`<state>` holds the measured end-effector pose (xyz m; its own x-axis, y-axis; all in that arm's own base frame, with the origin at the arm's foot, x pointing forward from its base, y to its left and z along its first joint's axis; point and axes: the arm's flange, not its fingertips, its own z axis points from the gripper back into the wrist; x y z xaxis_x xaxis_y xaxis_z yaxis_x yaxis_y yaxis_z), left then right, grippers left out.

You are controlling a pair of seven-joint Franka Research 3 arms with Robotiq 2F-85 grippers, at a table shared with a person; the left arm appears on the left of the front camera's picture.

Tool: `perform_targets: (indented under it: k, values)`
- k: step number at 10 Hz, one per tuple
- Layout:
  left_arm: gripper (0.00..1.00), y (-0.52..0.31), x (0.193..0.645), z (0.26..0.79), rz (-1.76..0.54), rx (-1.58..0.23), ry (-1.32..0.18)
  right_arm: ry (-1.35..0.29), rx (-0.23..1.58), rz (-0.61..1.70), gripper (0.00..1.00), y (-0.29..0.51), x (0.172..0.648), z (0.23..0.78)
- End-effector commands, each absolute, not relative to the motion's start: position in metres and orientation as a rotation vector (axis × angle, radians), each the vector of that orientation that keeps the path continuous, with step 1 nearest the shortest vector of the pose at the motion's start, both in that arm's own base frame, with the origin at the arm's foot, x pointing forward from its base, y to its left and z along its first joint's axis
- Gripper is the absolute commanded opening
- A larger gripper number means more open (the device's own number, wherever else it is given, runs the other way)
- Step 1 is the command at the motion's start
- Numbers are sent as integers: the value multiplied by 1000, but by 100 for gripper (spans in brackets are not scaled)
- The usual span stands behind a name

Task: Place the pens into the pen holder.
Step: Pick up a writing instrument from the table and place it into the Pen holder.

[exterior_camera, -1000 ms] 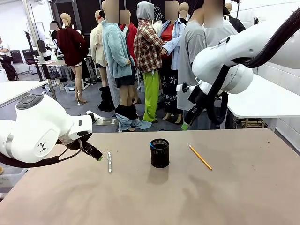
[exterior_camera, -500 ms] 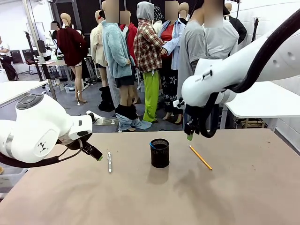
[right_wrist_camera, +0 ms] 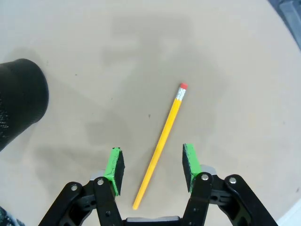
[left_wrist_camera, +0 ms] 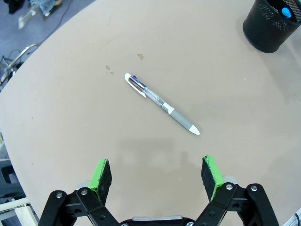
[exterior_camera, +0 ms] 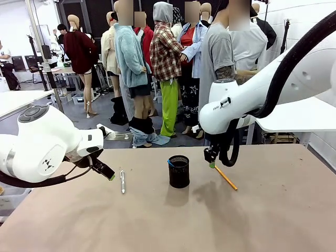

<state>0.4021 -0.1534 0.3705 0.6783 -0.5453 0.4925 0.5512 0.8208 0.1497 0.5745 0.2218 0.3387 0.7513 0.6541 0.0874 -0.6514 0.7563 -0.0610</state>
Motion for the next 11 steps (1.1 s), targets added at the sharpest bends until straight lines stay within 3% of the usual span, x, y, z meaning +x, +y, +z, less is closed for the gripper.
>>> perform_targets:
  k: [1, 11]
  values:
    - [100, -151, 402, 371, -610, -15, -551, -80, -36, 680, 63, 227, 583, 336]
    - [100, -151, 402, 371, -610, -15, -551, -37, -70, 579, 63, 219, 583, 299]
